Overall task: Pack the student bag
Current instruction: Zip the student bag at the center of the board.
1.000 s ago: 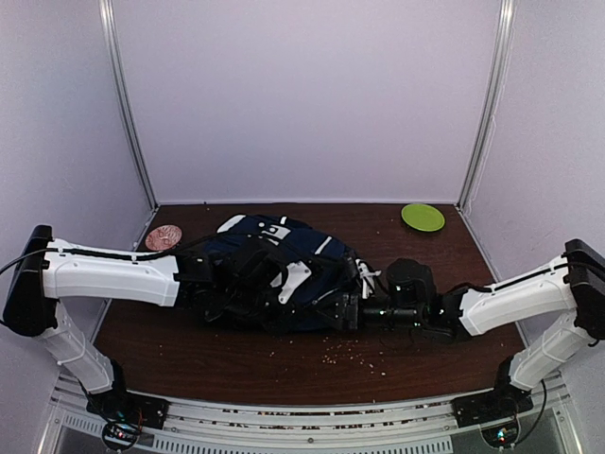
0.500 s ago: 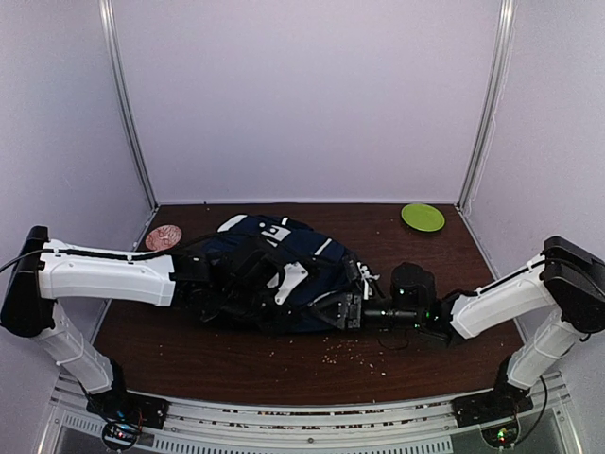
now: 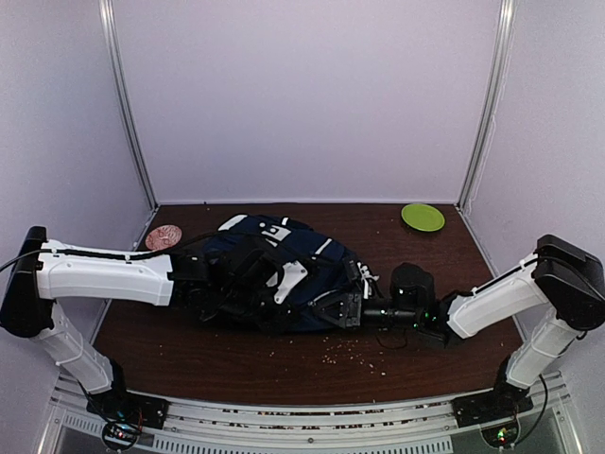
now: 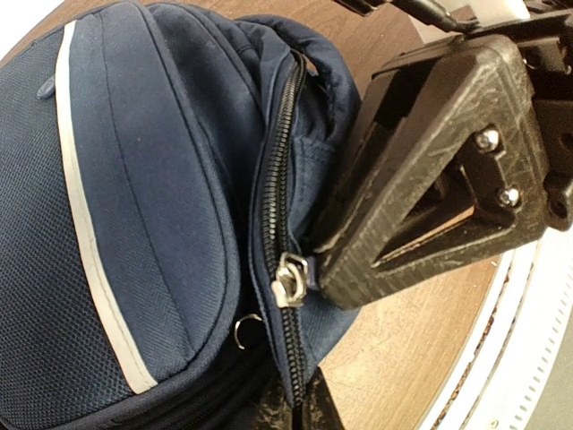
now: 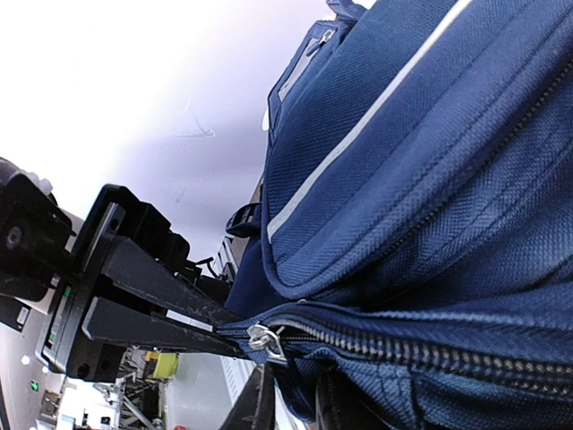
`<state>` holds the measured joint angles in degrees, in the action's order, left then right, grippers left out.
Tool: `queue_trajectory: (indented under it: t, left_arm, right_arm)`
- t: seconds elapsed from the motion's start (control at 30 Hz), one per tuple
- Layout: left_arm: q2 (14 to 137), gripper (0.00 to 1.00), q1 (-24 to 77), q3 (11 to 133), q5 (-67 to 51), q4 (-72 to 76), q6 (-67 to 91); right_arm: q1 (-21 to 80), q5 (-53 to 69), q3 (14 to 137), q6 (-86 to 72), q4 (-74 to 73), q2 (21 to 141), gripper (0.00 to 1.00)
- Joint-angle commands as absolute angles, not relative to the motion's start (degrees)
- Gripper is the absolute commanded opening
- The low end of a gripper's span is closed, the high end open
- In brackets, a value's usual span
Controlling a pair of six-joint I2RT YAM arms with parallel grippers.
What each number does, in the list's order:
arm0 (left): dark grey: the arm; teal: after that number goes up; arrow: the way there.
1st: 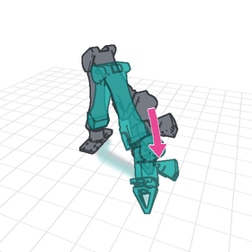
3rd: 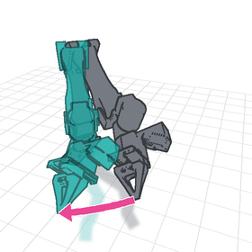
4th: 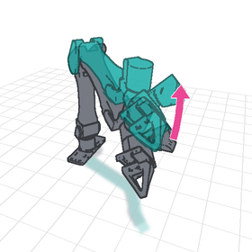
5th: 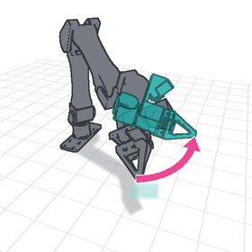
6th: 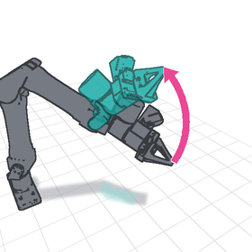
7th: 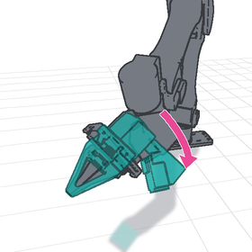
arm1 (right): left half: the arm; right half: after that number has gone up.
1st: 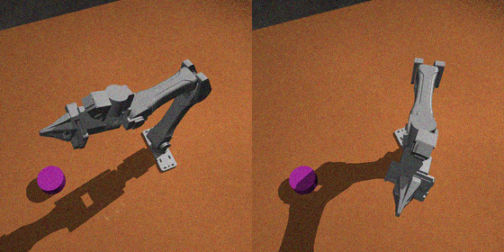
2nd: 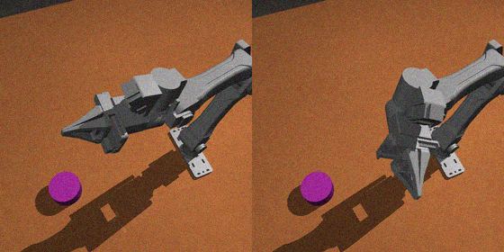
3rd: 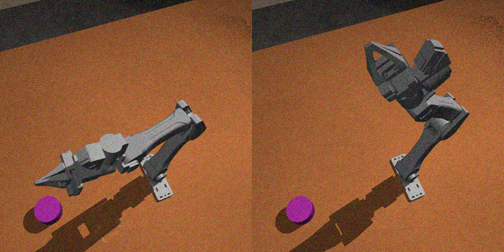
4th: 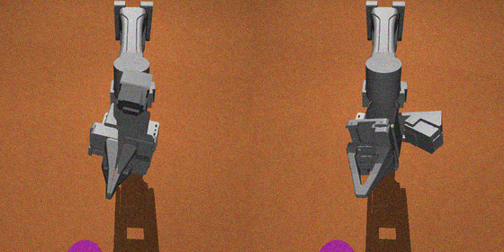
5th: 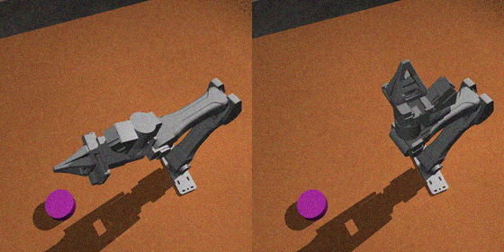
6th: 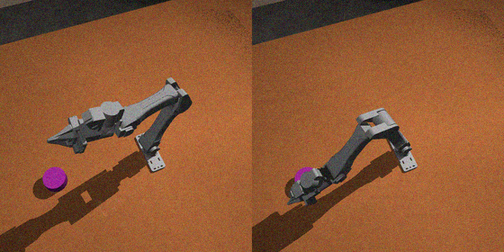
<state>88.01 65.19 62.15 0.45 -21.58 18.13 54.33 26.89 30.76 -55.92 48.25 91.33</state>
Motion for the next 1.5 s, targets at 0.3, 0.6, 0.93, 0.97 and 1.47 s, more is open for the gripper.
queue_trajectory:
  t: [0.3, 0.6, 0.93, 0.97, 1.47]
  left_arm:
    - [82.97, 0.0, 66.43, 64.8, -3.55, -10.02, 18.54]
    - [83.12, 0.0, 66.45, 63.81, -0.45, -12.17, 18.17]
    - [82.39, 0.0, 66.43, 58.88, 2.1, -13.16, 18.75]
    - [82.31, 0.0, 66.44, 58.48, 2.24, -13.18, 18.92]
    - [78.73, 0.0, 66.75, 51.77, 3.9, -13.28, 19.6]
  right_arm:
    - [54.23, 27.45, 30.49, -56.11, 46.55, 91.91, 0.0]
    - [54.01, 17.73, 29.77, -50.53, 29.64, 82.93, 0.0]
    - [52.81, -8.74, 35.32, -39.95, -5.65, 72.2, 0.0]
    - [52.18, -10.04, 35.47, -39.88, -6.96, 71.93, 0.0]
    - [43.55, -18.19, 38.15, -39.22, -8.3, 74.58, 0.0]
